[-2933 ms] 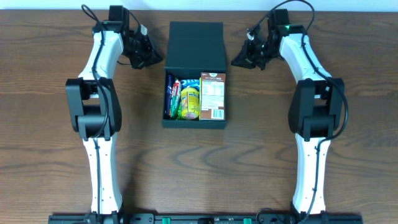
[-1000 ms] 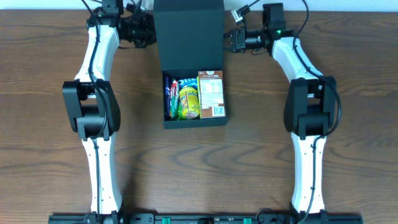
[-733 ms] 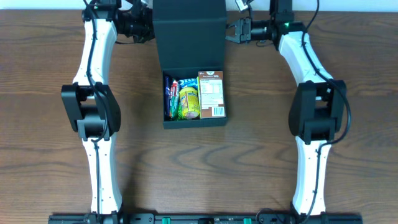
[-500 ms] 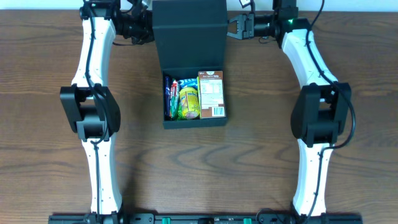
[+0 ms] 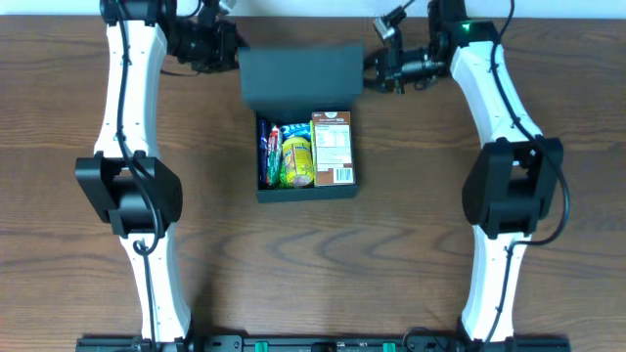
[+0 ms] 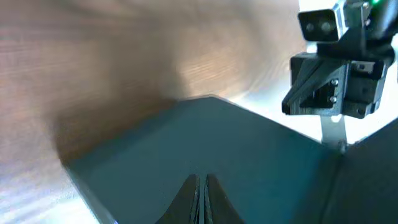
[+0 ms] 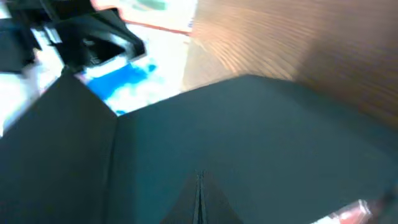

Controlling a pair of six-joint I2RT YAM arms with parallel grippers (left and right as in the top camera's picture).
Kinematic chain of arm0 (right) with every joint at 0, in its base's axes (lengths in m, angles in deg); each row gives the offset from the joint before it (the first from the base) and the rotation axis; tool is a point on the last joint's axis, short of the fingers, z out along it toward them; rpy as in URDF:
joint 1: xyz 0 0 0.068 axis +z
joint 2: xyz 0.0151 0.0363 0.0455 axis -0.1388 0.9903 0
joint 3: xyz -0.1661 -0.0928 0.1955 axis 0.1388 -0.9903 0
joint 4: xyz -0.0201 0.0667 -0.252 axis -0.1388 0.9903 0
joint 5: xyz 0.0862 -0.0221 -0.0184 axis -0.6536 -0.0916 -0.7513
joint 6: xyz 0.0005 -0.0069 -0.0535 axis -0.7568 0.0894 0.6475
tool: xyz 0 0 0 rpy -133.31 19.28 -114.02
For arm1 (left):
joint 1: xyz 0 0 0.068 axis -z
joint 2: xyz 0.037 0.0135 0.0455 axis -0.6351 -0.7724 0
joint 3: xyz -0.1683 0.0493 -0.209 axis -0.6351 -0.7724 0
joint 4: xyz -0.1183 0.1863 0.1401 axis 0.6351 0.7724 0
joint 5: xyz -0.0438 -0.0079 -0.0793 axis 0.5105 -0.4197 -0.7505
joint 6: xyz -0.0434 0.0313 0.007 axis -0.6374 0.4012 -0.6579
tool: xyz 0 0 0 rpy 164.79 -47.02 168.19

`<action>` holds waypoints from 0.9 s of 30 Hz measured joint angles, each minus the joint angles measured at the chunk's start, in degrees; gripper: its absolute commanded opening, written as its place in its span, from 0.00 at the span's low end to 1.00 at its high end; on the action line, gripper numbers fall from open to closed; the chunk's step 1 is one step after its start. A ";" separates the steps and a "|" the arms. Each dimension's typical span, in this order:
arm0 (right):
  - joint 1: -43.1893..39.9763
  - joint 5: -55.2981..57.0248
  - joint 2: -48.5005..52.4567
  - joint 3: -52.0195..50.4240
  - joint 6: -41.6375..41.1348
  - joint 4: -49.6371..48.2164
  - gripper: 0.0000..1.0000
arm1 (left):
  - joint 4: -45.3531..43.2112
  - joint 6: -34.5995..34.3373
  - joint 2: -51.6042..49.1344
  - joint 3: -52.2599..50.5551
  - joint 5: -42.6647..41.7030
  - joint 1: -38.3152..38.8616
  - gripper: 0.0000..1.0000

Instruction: Pack container

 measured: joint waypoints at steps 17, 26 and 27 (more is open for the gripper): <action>0.00 16.06 -4.81 0.00 10.43 6.56 0.02 | 7.72 6.88 0.00 0.00 6.84 0.28 0.06; -0.26 18.69 -5.27 0.00 11.34 6.73 0.02 | 7.72 7.45 0.00 0.00 15.28 9.05 0.06; -0.48 19.28 -5.68 -0.02 11.47 6.78 0.02 | 7.93 8.02 0.00 0.00 16.15 10.54 0.06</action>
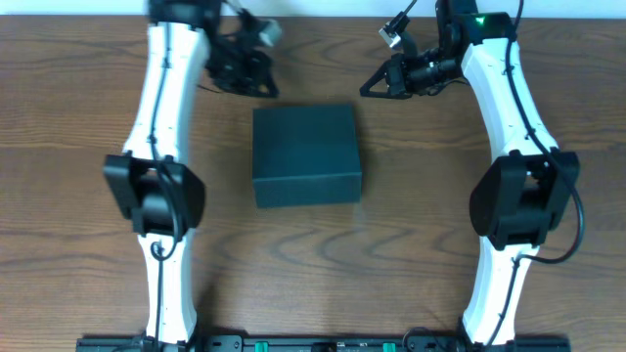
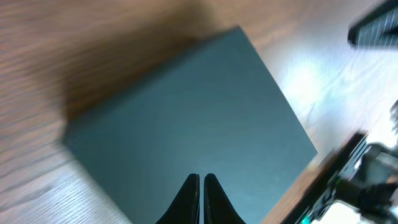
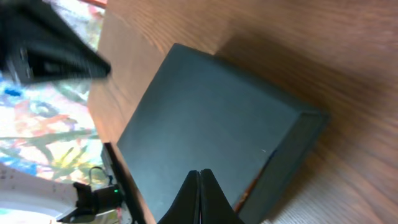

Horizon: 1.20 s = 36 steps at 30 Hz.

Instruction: Pack container

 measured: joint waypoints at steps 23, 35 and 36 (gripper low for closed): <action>-11.23 7.37 -22.71 -0.02 9.20 4.92 0.02 | -4.39 2.32 0.13 -15.61 19.58 14.67 0.06; -11.17 7.43 -22.91 -0.02 10.21 12.46 0.02 | -9.16 2.32 2.75 -21.16 19.52 14.67 0.06; -11.04 7.43 -22.93 -0.02 10.21 13.99 0.01 | -9.22 2.29 2.78 -21.22 19.54 14.67 0.06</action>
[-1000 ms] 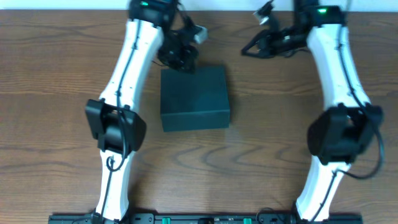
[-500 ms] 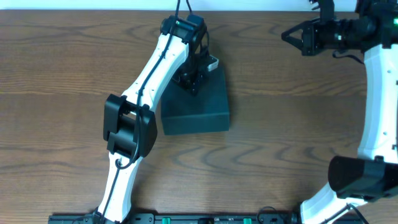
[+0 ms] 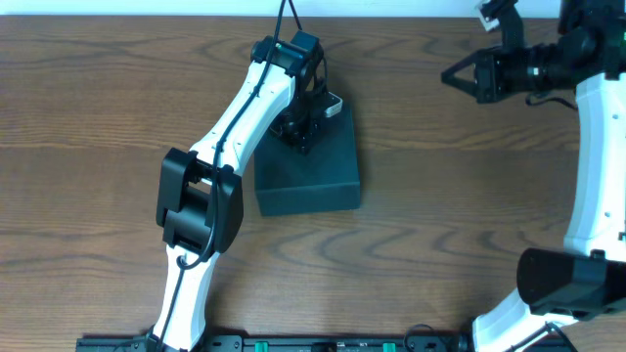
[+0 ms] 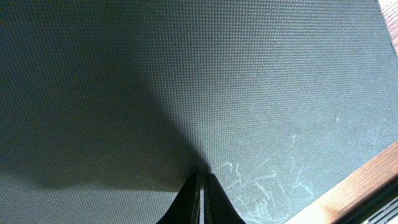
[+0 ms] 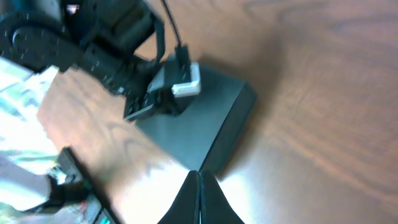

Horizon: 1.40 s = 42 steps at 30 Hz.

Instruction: Pack container

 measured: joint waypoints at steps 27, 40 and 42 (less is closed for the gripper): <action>20.70 -0.44 -1.55 -49.64 -18.86 -40.09 0.01 | -0.72 -0.17 0.26 -0.63 -1.01 -0.17 0.06; 21.03 2.89 -3.19 -57.79 -28.96 -49.68 0.02 | -1.01 -0.20 0.26 -0.85 -1.79 -0.24 0.06; 21.03 2.82 -3.52 -57.90 -29.24 -49.70 0.02 | -1.01 -0.20 0.26 -0.85 -1.81 -0.24 0.06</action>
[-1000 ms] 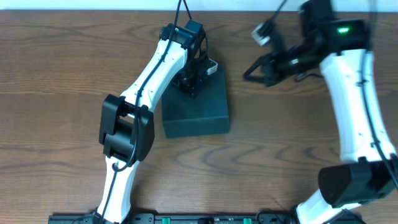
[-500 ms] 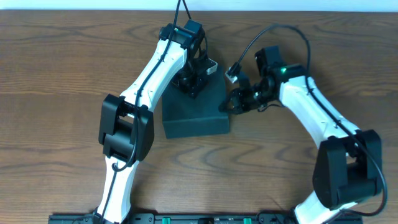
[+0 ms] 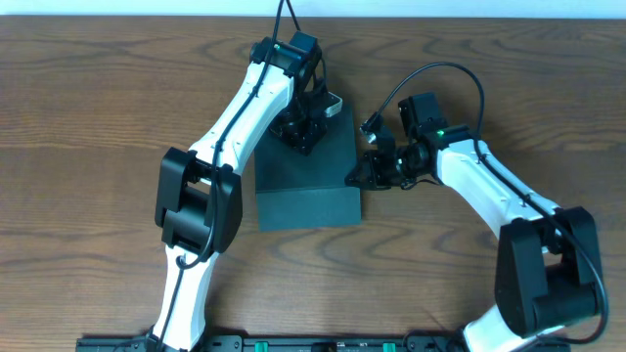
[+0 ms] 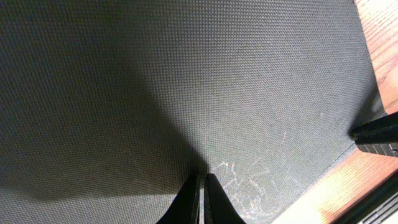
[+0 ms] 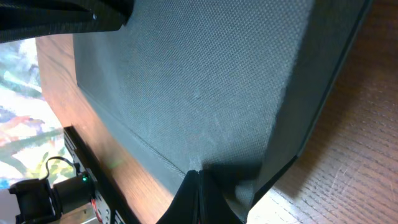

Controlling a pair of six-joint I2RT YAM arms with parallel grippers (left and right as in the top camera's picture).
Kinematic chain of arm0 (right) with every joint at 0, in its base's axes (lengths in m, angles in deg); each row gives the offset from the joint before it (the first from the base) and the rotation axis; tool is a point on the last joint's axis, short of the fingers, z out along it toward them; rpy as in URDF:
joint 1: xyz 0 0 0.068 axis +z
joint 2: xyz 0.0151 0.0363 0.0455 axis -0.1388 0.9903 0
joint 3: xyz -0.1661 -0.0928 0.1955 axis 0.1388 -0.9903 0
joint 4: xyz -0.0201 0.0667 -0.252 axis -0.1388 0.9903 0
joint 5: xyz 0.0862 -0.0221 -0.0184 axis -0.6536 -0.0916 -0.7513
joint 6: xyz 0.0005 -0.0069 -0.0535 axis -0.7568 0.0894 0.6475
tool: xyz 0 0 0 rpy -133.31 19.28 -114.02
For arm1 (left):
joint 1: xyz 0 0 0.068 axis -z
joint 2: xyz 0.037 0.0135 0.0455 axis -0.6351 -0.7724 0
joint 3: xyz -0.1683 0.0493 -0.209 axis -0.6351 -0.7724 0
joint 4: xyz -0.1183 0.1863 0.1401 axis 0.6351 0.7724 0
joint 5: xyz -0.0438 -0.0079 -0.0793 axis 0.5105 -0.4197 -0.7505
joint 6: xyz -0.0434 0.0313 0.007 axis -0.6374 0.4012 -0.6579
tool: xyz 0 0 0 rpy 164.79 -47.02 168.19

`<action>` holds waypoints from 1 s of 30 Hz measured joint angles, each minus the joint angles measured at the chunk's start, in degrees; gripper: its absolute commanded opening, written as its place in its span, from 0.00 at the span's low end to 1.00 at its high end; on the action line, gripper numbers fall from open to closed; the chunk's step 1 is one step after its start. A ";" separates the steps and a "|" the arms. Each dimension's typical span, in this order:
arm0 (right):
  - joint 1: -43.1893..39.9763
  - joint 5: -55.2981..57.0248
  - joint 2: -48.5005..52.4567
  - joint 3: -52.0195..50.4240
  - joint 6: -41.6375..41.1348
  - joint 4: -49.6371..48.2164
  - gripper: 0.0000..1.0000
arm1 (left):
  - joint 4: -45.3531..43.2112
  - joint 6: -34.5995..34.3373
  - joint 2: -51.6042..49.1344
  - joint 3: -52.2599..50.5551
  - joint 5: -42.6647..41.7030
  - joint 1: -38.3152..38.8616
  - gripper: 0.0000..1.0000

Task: Pack container
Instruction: 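Push the lid's front edge down with the right gripper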

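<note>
A dark teal box point(image 3: 308, 186) sits closed at mid-table, its lid point(image 4: 186, 81) filling the left wrist view. My left gripper point(image 3: 299, 139) is shut, its tips point(image 4: 200, 177) pressing down on the far part of the lid. My right gripper point(image 3: 354, 180) is shut too, tips point(image 5: 194, 174) on the lid at its right edge point(image 5: 292, 124). The packed contents are hidden under the lid.
The brown wooden table point(image 3: 469, 284) surrounds the box. A black rail point(image 3: 313, 344) runs along the near edge. A cable point(image 3: 440, 73) loops above my right arm.
My right gripper was high at the far right of the table; now it rests shut on the lid's right edge. My left gripper still presses the lid.
The box stood open with snacks inside, both grippers at the raised lid's far corners. Then the lid lay closed with both grippers off it. Then my left gripper pressed the lid while my right was far right. Now both press the lid.
</note>
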 measured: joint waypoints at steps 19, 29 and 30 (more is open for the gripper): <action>15.80 20.52 -25.86 -26.27 -13.62 -24.00 0.02 | -0.02 0.00 0.00 0.00 -0.09 -0.04 0.06; 20.37 38.18 -24.15 -34.64 -25.70 -38.99 0.01 | 0.00 0.00 0.00 0.00 -0.26 -0.07 0.06; 20.37 39.34 -23.10 -34.64 -26.14 -40.48 0.02 | 0.00 0.02 0.00 0.00 -0.28 -0.07 0.06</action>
